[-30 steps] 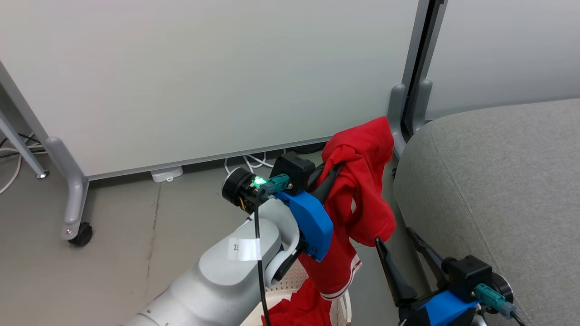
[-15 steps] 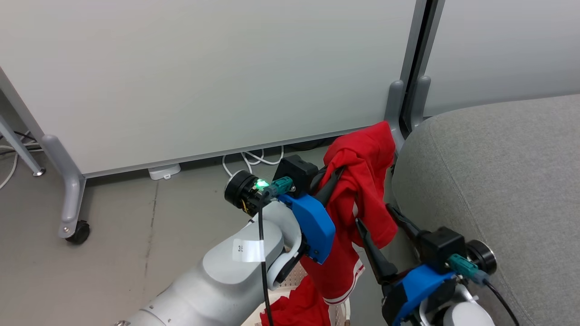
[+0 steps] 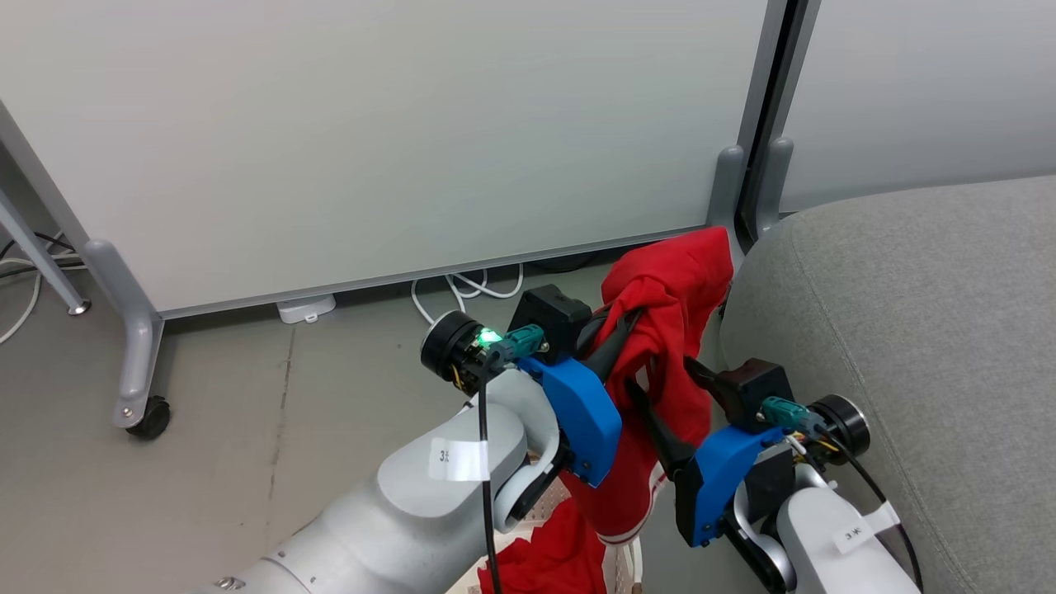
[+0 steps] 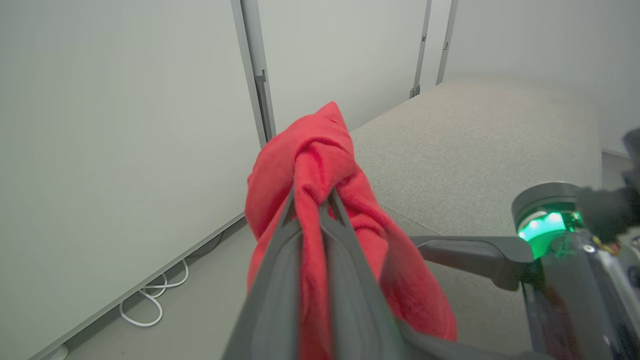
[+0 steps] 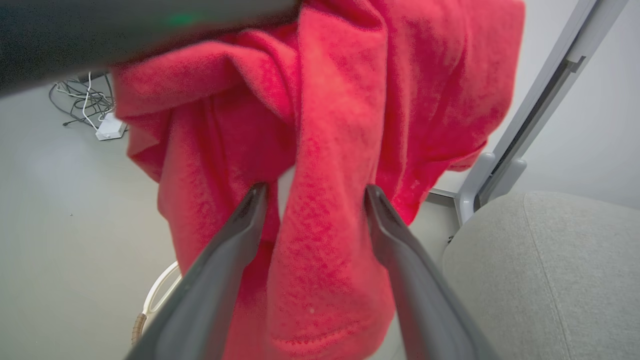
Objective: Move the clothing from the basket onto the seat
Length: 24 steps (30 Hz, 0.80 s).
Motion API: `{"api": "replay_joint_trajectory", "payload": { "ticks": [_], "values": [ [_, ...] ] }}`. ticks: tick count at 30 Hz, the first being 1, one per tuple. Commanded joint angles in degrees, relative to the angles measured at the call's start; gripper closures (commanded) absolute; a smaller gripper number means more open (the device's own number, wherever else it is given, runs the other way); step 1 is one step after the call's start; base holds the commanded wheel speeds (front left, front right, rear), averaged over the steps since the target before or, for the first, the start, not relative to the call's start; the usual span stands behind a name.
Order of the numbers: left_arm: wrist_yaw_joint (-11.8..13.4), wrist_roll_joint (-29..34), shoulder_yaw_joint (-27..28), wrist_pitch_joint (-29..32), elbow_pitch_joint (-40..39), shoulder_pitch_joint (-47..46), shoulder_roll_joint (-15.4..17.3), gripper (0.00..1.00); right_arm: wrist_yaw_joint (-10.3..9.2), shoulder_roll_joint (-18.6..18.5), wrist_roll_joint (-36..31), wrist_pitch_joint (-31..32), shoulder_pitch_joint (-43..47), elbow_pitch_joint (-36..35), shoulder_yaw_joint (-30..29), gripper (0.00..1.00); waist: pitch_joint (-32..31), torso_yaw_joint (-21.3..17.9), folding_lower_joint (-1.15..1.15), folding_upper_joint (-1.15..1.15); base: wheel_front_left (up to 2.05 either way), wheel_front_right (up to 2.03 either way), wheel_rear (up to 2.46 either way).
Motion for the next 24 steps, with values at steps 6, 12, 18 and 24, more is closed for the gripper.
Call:
{"api": "replay_joint_trajectory", "payload": {
  "ticks": [6,12,18,24],
  "values": [
    [0.0,-1.2,-0.9,-0.8,-0.6,-1.2,0.0,1.00,0.01,-0.2,2.3,-1.9,-3.9,6.0,2.5,1.00,-0.4,0.3,0.00,0.00,0.00,0.00,0.00],
    [0.2,-1.9,-1.3,-1.2,-0.1,-1.5,0.0,1.00,0.01,-0.2,3.9,-3.9,-4.6,8.0,3.6,1.00,-0.6,0.1,0.00,0.00,0.00,0.00,0.00],
    [0.3,-2.5,-1.6,-1.6,0.6,-1.7,0.0,1.00,0.01,-0.2,4.3,-4.8,-4.6,8.4,3.7,1.00,-0.4,-0.3,0.00,0.00,0.00,0.00,0.00],
    [0.2,-3.0,-1.8,-1.9,1.2,-1.4,0.0,1.00,0.01,-0.2,4.5,-5.3,-4.4,8.8,3.8,1.00,-0.5,-0.8,0.00,0.00,0.00,0.00,0.00]
  ]
}}
